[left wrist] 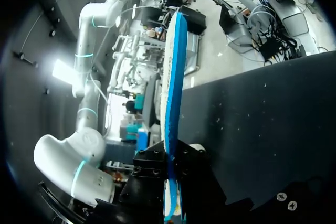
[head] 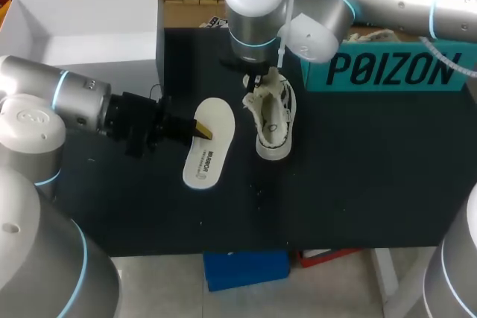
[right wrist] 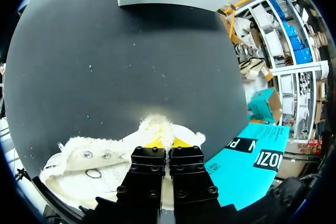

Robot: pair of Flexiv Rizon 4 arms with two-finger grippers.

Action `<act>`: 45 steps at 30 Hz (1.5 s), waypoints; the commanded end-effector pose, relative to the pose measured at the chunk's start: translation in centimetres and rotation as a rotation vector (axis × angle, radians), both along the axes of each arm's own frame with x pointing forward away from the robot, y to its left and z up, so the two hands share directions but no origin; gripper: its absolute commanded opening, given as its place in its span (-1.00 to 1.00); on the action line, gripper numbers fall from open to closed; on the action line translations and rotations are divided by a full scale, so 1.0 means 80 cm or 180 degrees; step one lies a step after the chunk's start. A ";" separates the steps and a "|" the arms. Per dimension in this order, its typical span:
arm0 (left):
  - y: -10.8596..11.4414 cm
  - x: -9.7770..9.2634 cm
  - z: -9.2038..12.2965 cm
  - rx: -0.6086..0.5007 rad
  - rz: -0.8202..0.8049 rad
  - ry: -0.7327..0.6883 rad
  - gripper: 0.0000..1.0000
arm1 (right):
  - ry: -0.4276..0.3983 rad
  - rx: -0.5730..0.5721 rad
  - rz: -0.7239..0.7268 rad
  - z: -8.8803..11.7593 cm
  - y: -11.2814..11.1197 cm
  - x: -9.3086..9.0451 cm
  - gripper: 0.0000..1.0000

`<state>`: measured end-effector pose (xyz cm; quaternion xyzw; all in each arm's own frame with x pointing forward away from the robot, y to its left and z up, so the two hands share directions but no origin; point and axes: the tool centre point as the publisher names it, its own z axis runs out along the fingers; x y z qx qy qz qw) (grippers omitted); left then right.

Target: Take the shoe out of the shoebox, open the shoe tongue, remove and reinsert the insole, then place the shoe into the shoebox

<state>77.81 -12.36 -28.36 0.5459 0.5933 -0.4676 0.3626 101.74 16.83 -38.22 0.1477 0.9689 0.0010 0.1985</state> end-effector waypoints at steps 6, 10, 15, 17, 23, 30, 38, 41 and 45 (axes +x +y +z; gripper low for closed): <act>0.000 0.001 0.001 0.0009 0.0018 -0.0013 -1.00 | -0.0058 -0.0014 -0.0098 0.001 -0.005 0.005 0.87; -0.004 -0.001 0.003 -0.0006 -0.0004 -0.0016 -1.00 | -0.0160 -0.0028 -0.0200 0.019 -0.016 -0.002 1.00; -0.009 -0.006 0.008 -0.0036 -0.0043 -0.0035 -1.00 | -0.0263 -0.0038 -0.0281 0.042 -0.025 -0.012 1.00; -0.011 -0.008 0.011 -0.0043 -0.0060 -0.0047 -1.00 | -0.0296 -0.0039 -0.0304 0.048 -0.030 -0.017 1.00; -0.013 -0.013 0.021 -0.0063 -0.0088 -0.0094 -1.00 | -0.0395 -0.0038 -0.0379 0.072 -0.037 -0.027 1.00; -0.015 -0.021 0.031 -0.0073 -0.0126 -0.0138 -1.00 | -0.0476 -0.0062 -0.0426 0.093 -0.046 -0.040 1.00; -0.017 -0.029 0.039 -0.0069 -0.0166 -0.0167 -1.00 | -0.0550 -0.0074 -0.0528 0.112 -0.057 -0.056 1.00; -0.017 -0.031 0.041 -0.0006 -0.0204 -0.0162 -1.00 | -0.0619 0.0029 -0.0685 0.122 -0.062 -0.069 1.00; -0.017 -0.032 0.040 0.0181 -0.0198 -0.0082 -1.00 | -0.0667 0.0271 -0.1047 0.135 -0.067 -0.093 1.00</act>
